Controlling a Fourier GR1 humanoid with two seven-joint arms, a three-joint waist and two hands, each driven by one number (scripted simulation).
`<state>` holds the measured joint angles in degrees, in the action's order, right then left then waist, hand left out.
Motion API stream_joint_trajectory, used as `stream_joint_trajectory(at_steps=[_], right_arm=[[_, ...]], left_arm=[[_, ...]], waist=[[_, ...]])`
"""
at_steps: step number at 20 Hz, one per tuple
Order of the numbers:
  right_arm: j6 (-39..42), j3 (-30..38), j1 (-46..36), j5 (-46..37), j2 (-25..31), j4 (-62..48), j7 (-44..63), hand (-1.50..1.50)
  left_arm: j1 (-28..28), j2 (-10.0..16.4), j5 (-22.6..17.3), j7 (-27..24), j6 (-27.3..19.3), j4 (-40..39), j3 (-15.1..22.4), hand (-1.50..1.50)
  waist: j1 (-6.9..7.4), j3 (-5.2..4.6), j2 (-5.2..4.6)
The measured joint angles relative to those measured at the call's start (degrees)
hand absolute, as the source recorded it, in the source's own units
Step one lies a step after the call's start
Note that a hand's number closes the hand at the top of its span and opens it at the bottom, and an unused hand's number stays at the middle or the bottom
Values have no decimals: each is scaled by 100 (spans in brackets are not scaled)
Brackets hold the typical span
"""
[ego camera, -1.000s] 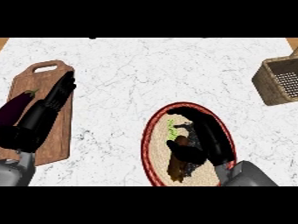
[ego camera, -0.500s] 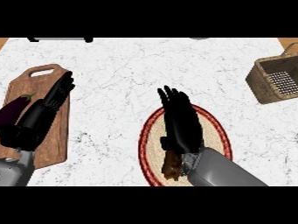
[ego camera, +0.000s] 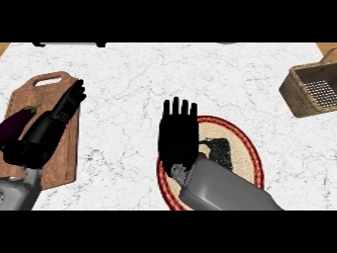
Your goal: Pick the sweet potato from the placemat and place it in the basket
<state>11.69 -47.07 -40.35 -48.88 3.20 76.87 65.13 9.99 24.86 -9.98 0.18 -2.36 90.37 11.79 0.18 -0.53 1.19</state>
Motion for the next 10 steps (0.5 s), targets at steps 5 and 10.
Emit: stream_joint_trajectory(at_steps=[5,10], right_arm=[[486,274,-286,718,-102,171,240,-150],[863,437,-507,1116,-121,335,365,-150]], left_arm=[[-27,-24,18,-79,28,-69,1,0],[-42,-1,1,-85,45,-83,-65,0]], waist=[[1,10,5],[-64,17,32]])
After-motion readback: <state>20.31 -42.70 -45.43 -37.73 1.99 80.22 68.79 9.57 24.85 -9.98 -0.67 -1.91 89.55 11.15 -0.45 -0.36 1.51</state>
